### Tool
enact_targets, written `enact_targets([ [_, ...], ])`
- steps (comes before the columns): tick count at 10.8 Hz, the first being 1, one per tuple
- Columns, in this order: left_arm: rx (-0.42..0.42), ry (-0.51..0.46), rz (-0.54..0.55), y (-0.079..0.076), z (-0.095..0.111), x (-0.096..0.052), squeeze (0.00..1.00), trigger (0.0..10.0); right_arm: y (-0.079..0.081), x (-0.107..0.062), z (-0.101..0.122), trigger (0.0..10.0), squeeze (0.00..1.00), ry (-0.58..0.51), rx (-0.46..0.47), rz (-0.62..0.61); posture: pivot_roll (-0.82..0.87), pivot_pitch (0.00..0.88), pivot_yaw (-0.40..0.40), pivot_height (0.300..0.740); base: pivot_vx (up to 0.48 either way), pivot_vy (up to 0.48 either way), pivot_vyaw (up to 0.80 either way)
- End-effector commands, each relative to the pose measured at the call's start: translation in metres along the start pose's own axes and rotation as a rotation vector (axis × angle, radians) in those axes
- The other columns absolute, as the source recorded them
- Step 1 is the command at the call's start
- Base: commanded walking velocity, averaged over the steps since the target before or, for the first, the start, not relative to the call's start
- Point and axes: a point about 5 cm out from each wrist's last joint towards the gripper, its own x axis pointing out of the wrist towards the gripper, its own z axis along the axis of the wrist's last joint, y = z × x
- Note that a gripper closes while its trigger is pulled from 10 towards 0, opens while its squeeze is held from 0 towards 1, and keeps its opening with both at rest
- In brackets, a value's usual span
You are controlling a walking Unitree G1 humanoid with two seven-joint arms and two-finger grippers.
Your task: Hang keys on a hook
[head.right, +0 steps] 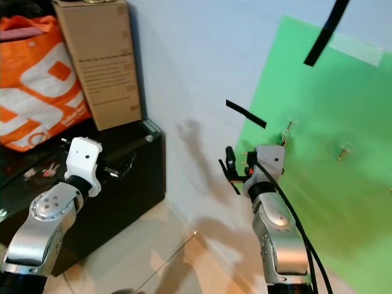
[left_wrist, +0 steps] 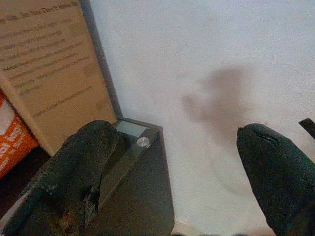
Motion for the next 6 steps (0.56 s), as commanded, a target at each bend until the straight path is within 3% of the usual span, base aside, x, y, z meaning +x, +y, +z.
enact_targets([
  [1, 0.001, -0.007, -0.001, -0.0024, 0.0017, 0.0014, 0.0, 10.0, -0.0029, 0.0001, 0.0011, 10.0, 1.0, -0.002, -0.037, 0.007, 0.0, 0.0, -0.047, 0.74, 0.375, 0.0, 0.0],
  [6, 0.006, -0.008, -0.01, -0.0047, 0.0013, 0.0011, 0.0, 10.0, 0.0055, 0.0006, 0.0022, 10.0, 1.0, -0.009, -0.036, 0.073, 0.01, 0.0, -0.056, 0.74, 0.374, 0.0, 0.74],
])
